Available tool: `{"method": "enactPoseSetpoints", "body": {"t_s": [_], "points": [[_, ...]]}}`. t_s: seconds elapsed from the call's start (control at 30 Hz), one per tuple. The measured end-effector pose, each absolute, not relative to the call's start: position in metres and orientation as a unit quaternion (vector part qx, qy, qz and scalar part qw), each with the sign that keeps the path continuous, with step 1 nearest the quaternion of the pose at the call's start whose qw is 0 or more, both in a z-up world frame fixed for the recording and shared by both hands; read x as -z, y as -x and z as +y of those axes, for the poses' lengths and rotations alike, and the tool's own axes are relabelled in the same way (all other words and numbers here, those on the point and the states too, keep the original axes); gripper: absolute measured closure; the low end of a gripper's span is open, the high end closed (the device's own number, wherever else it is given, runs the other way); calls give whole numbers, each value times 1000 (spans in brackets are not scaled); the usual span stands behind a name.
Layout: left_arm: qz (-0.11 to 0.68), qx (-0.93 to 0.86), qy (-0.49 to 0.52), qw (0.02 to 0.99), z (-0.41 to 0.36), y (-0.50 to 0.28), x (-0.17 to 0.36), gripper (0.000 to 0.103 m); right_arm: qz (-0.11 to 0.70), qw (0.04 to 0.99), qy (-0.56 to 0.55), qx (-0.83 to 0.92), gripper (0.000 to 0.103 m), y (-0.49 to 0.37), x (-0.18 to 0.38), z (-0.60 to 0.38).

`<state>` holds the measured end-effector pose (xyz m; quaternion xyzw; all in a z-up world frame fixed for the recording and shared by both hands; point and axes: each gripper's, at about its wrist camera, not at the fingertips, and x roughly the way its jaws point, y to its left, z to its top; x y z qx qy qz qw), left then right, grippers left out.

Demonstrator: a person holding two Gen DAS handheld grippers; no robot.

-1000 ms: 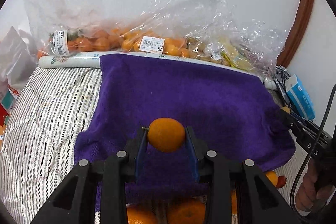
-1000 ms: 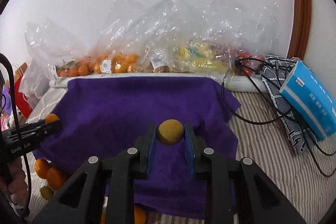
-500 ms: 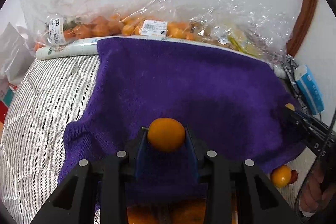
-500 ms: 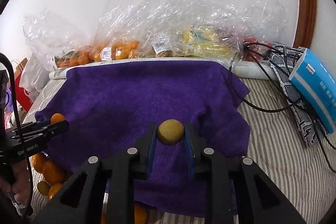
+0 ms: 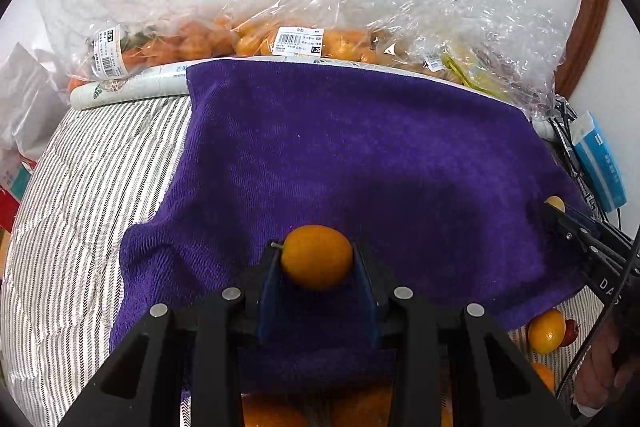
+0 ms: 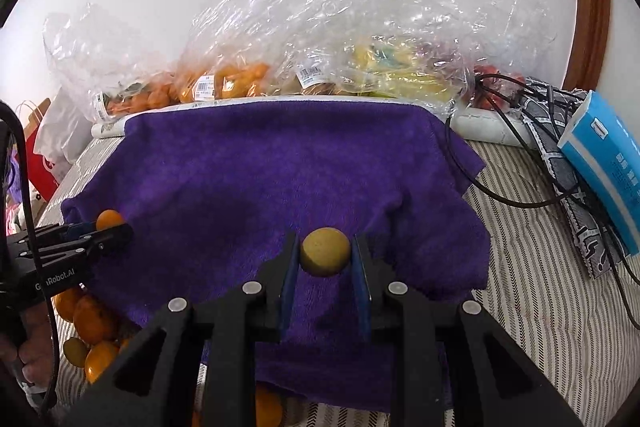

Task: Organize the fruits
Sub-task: 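Lift both held fruits up onto the purple towel with both tools, then open both tools to release the orange and yellow fruit on the towel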

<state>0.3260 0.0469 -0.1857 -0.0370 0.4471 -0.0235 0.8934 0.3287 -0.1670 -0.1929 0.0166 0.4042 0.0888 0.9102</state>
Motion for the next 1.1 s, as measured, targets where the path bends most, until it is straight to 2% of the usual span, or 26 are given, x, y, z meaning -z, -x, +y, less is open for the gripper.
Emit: {"method": "enactPoseSetpoints", "body": {"t_s": [0.2,0.27,0.33,0.4,0.5,0.63,0.83,1.1], "points": [[437,28,40,898,46,-322,179,69,402,911,-15,-88,77,-327,192,-167],[429,32,40,902,45,-320,174,68,402,911,-22,-91,70,-327,191,-169],[421,34,40,906,45,-317,170,62,399,912,-31,-92,56,-326,188,-171],[408,36,40,911,44,-313,164,51,391,915,-34,-90,51,-323,184,-173],[398,33,39,916,43,-308,155,45,377,922,-32,-84,43,-319,177,-172],[379,27,36,924,41,-299,142,35,346,936,-15,-66,38,-306,162,-170],[374,22,28,927,40,-278,127,35,325,943,-33,-57,32,-279,136,-178],[375,27,43,926,49,-237,119,35,323,945,-46,-23,32,-240,128,-205]]}}
